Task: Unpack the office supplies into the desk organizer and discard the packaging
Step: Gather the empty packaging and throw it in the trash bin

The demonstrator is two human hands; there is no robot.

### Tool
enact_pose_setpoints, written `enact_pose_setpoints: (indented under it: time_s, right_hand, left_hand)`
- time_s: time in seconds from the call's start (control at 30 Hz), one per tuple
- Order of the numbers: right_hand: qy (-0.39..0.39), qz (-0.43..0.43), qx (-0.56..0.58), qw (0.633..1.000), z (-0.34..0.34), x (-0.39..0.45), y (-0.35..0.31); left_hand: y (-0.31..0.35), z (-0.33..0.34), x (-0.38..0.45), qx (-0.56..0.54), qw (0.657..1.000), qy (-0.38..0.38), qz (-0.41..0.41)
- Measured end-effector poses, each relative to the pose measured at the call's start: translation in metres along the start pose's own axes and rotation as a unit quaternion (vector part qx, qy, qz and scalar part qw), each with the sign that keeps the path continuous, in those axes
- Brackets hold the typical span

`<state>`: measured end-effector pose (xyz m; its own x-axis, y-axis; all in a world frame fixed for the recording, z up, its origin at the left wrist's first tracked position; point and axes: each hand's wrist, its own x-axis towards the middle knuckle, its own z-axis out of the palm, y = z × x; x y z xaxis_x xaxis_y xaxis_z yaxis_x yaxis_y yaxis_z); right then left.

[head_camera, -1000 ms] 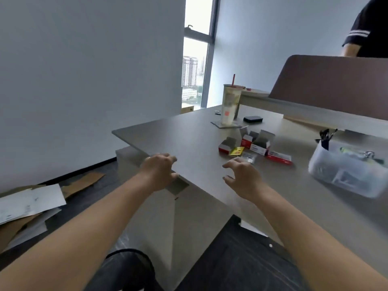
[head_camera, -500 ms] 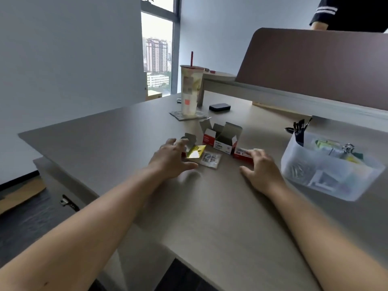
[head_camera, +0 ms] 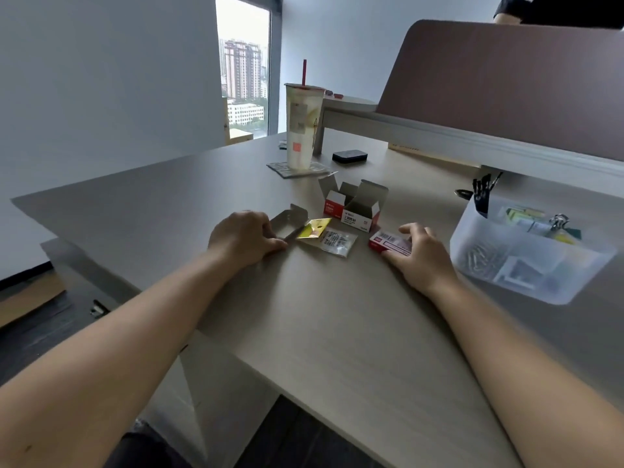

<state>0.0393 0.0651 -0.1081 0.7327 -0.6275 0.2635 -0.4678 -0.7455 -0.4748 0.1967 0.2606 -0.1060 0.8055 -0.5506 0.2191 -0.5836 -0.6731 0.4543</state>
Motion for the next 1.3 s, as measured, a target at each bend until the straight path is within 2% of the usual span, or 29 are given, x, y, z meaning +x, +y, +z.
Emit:
enact_pose_setpoints:
  time_s: [0.27, 0.53, 0.7, 0.87, 0.97, 1.07, 1.3]
  right_hand:
    - [0.041, -0.061, 0.080, 0.994, -0.007, -0.050, -0.045]
    - [-0.045, -0.173, 0.122, 0.976, 0.038, -0.117, -0.154]
    - [-0.132, -0.267, 0.129, 0.946, 0.086, -0.172, -0.220]
    - [-0.249, -0.294, 0.053, 0.921, 0.158, -0.211, -0.243]
    - [-0.296, -0.282, 0.006, 0.913, 0.208, -0.220, -0.238]
    - [-0.338, -0.254, -0.017, 0.906, 0.255, -0.221, -0.224]
    - [-0.431, -0.210, -0.048, 0.876, 0.348, -0.233, -0.191]
  left_hand:
    - [-0.021, -0.032, -0.060, -0.084, 0.992, 0.094, -0.013]
    - [-0.107, -0.089, -0.176, -0.108, 0.973, 0.184, -0.087]
    - [-0.176, -0.104, -0.254, -0.116, 0.949, 0.212, -0.201]
    - [-0.245, -0.083, -0.308, -0.142, 0.928, 0.156, -0.307]
    - [-0.276, -0.057, -0.320, -0.122, 0.921, 0.086, -0.361]
    - [-0.298, -0.021, -0.321, -0.114, 0.915, 0.012, -0.388]
    - [-0.337, 0.062, -0.306, -0.064, 0.902, -0.101, -0.414]
